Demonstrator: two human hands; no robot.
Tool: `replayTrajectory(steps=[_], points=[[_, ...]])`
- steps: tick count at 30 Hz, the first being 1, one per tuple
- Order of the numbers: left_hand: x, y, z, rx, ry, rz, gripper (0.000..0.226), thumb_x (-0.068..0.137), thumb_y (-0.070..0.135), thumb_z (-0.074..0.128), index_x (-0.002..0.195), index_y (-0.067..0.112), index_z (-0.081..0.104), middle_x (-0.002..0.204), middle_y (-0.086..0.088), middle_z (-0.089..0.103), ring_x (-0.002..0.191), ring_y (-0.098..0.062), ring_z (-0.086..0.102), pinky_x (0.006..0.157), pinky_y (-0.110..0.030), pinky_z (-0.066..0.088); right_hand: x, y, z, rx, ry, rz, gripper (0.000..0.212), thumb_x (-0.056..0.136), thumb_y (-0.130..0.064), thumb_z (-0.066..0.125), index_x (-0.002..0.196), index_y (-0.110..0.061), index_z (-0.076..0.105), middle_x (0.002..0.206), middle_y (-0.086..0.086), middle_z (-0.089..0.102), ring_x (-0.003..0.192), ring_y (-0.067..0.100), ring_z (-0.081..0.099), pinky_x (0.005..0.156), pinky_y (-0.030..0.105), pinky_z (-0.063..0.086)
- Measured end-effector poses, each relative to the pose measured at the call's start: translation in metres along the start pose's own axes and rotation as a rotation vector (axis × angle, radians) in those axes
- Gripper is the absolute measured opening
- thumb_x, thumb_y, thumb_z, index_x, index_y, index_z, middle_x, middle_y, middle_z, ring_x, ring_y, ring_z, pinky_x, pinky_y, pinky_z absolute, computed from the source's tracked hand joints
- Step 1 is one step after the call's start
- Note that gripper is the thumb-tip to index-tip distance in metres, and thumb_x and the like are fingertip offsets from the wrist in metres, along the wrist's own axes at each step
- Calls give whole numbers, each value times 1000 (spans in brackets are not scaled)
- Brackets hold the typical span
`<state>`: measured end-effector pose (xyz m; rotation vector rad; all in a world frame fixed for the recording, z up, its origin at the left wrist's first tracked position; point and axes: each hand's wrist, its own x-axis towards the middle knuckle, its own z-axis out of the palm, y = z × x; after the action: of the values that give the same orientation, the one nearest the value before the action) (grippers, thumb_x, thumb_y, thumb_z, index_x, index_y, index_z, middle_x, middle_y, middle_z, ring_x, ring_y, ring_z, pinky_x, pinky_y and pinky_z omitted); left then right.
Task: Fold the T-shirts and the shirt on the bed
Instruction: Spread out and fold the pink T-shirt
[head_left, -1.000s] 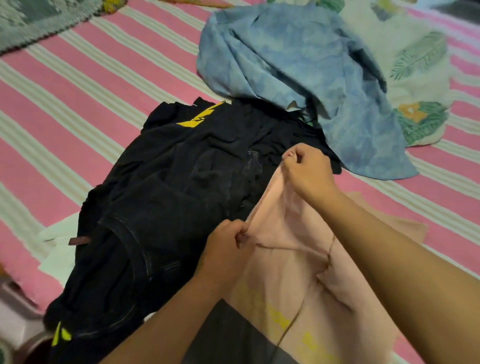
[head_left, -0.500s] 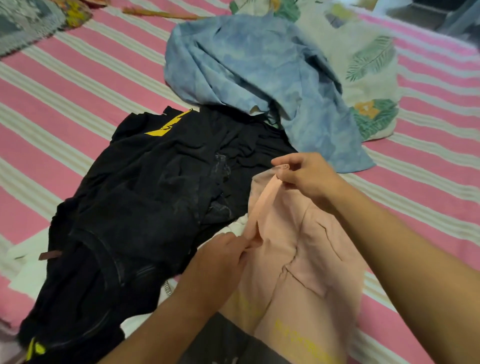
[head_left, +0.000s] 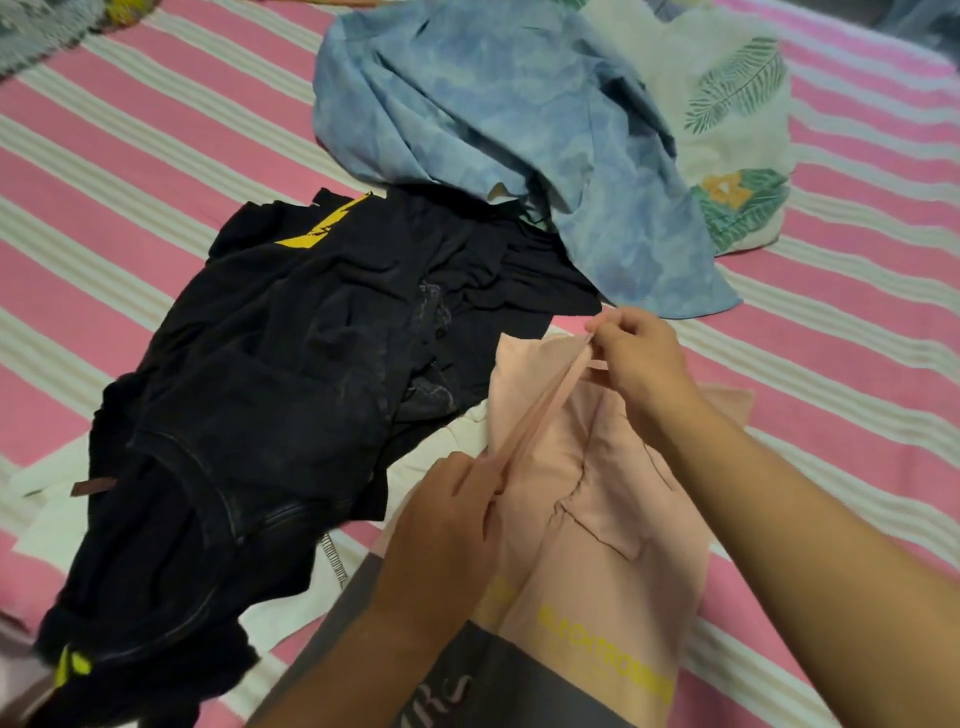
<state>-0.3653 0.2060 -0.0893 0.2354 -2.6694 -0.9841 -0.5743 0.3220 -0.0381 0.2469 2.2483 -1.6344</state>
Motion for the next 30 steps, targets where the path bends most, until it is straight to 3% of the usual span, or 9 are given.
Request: replayTrajectory(steps=[4, 7, 9, 12, 15, 19, 24, 28, 30], points=[[-8, 21, 25, 8, -102, 135, 44, 77, 2, 63, 113, 26, 55, 94, 5, 56, 89, -21, 52, 77, -37, 47, -22, 38, -43, 492, 166, 115, 25, 90, -1, 44, 84, -20, 60, 71, 2, 55, 59, 15, 52, 47, 25, 40], [-28, 15, 44, 181, -339, 156, 59, 81, 13, 60, 136, 29, 46, 124, 2, 53, 114, -24, 51, 99, -38, 46, -33, 94, -75, 839, 300, 377, 19, 100, -17, 44, 83, -17, 50, 71, -1, 46, 59, 14, 47, 60, 26, 47], [-47, -6, 42, 285, -378, 15, 57, 80, 15, 62, 134, 26, 47, 130, -5, 51, 118, -31, 52, 101, -45, 48, -41, 129, -87, 717, 448, 527, 22, 100, -26, 45, 80, -20, 49, 71, -1, 47, 65, 17, 50, 77, 33, 50], [-87, -49, 14, 332, -376, -275, 76, 67, 6, 73, 138, 19, 50, 131, -10, 51, 116, -39, 54, 96, -53, 50, -55, 150, -89, 404, 548, 500, 14, 87, -17, 53, 76, -14, 62, 70, 6, 59, 58, 19, 54, 58, 33, 48], [-132, -83, -24, 412, -456, -461, 86, 66, 13, 83, 144, 20, 48, 128, -9, 51, 110, -36, 56, 86, -53, 54, -72, 160, -81, 115, 422, 471, 17, 68, -24, 56, 71, -11, 67, 70, 8, 68, 66, 30, 64, 64, 43, 54], [-168, -100, -42, 502, -536, -547, 79, 67, 16, 87, 138, 12, 53, 118, -14, 58, 103, -39, 59, 88, -52, 54, -94, 170, -53, -39, 270, 460, 7, 73, -17, 63, 78, -15, 68, 73, 3, 72, 76, 28, 69, 73, 42, 58], [-170, -88, -45, 463, -505, -726, 56, 86, 28, 75, 135, 18, 51, 128, -11, 60, 116, -33, 58, 96, -45, 47, -91, 162, -34, -275, 291, 469, 38, 85, -31, 69, 117, -11, 65, 109, 6, 67, 103, 29, 63, 85, 31, 49], [-176, -83, -53, 404, -492, -776, 42, 92, 29, 69, 128, 23, 48, 124, -9, 65, 108, -31, 66, 96, -45, 48, -73, 153, -22, -183, 243, 623, 50, 75, -37, 82, 110, -4, 67, 108, 11, 70, 99, 31, 68, 88, 37, 57], [-185, -86, -59, 411, -494, -782, 32, 93, 30, 66, 119, 27, 48, 115, -7, 69, 98, -32, 69, 90, -44, 50, -63, 152, -20, -22, 191, 712, 43, 75, -27, 84, 106, -4, 65, 102, 8, 70, 82, 25, 68, 72, 34, 60]])
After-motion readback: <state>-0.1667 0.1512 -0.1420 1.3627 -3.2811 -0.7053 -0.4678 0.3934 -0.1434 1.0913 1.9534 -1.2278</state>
